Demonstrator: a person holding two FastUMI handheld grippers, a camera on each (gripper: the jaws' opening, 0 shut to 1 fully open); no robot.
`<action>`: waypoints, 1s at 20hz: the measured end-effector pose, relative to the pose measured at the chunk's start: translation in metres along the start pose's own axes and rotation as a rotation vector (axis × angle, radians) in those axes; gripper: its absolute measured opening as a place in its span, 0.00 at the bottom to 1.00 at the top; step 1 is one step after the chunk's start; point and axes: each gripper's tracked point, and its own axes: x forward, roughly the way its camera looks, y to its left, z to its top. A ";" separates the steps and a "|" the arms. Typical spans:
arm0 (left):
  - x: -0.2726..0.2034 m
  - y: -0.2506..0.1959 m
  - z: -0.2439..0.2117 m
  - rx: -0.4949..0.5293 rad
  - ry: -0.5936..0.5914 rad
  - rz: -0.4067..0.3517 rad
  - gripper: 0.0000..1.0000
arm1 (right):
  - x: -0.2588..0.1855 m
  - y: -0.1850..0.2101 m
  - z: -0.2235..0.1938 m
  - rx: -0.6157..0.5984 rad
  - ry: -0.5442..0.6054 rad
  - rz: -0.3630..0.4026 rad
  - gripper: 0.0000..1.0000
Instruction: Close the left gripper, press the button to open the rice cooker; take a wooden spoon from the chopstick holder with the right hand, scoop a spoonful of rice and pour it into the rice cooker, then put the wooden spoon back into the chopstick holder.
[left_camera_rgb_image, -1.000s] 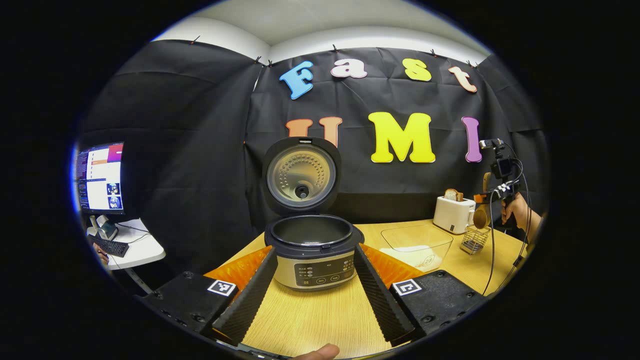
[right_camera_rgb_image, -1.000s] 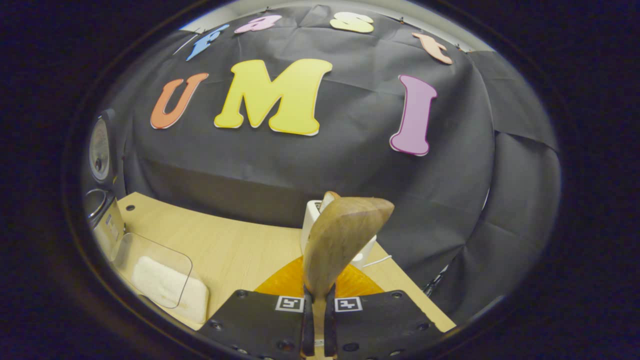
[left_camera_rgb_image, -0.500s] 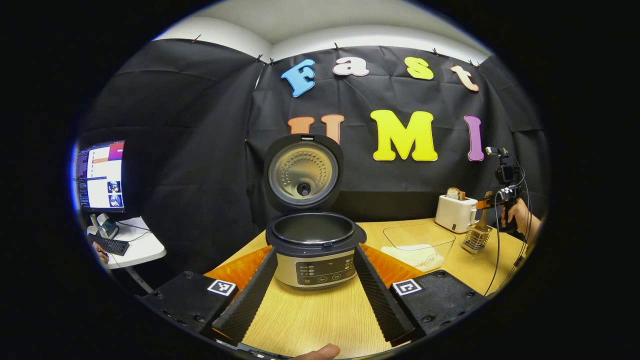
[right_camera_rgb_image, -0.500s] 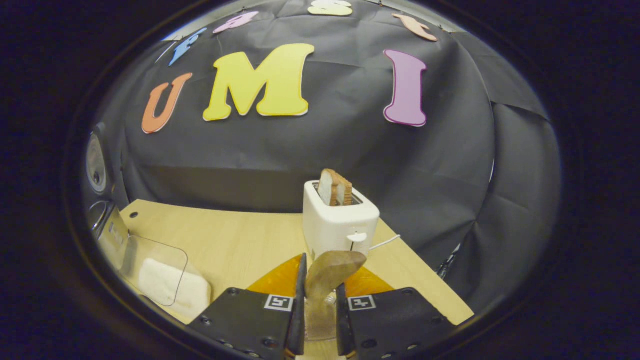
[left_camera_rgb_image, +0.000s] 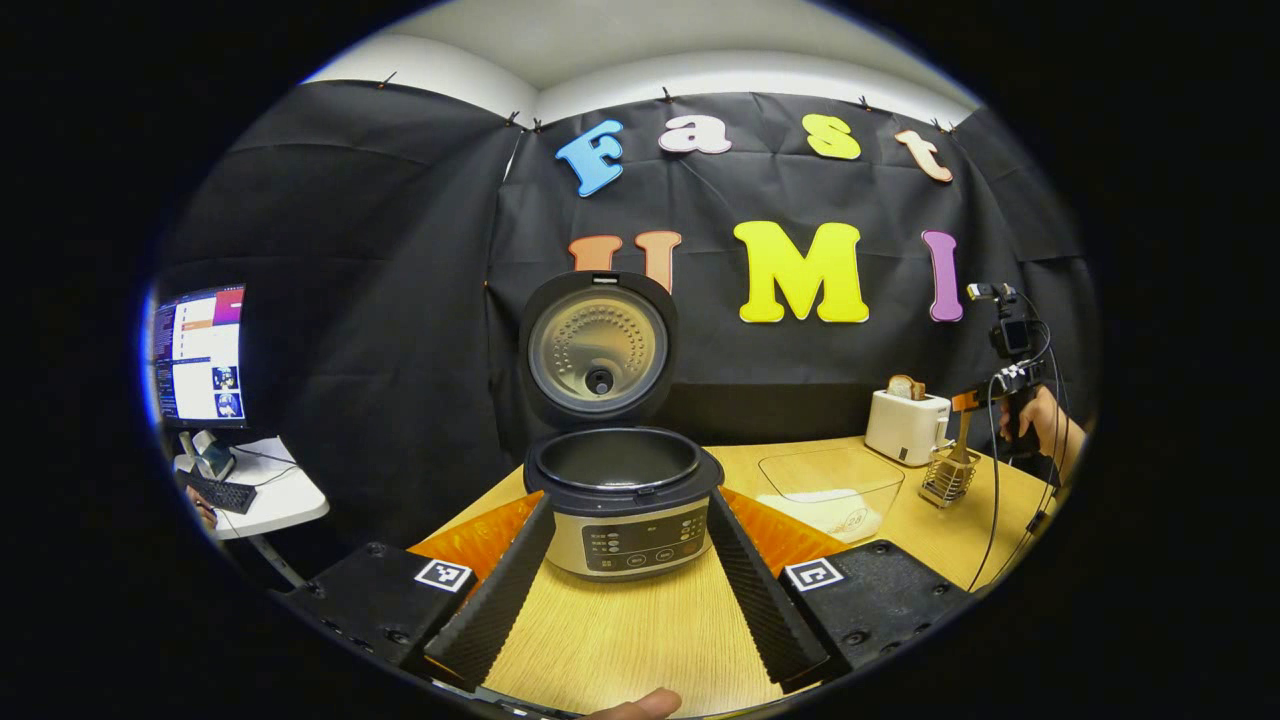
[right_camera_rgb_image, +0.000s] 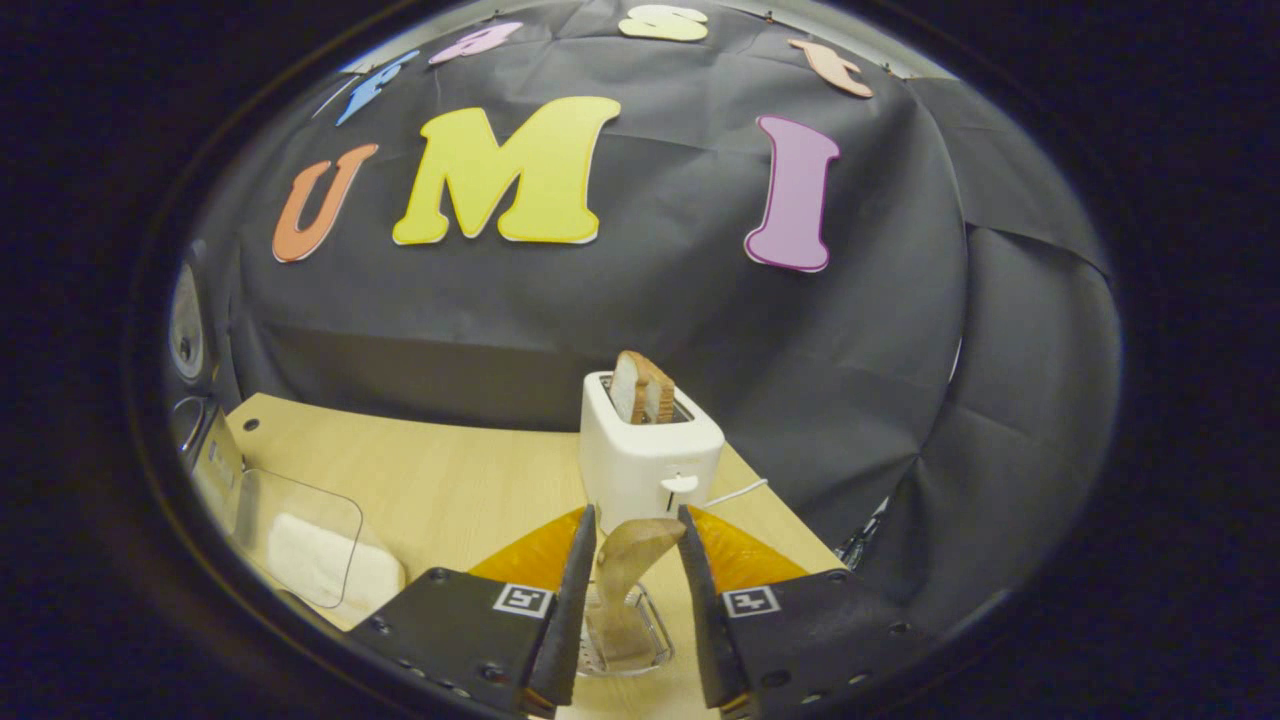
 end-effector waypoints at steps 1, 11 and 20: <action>0.001 0.000 0.000 0.002 -0.001 0.001 0.98 | -0.004 0.001 0.002 0.004 0.000 0.006 0.53; 0.004 0.001 -0.007 -0.055 0.015 0.033 0.98 | -0.044 0.005 0.021 0.034 -0.027 0.078 0.95; 0.024 -0.007 0.011 -0.053 0.015 0.031 0.98 | -0.096 -0.001 0.041 0.078 -0.131 0.133 0.95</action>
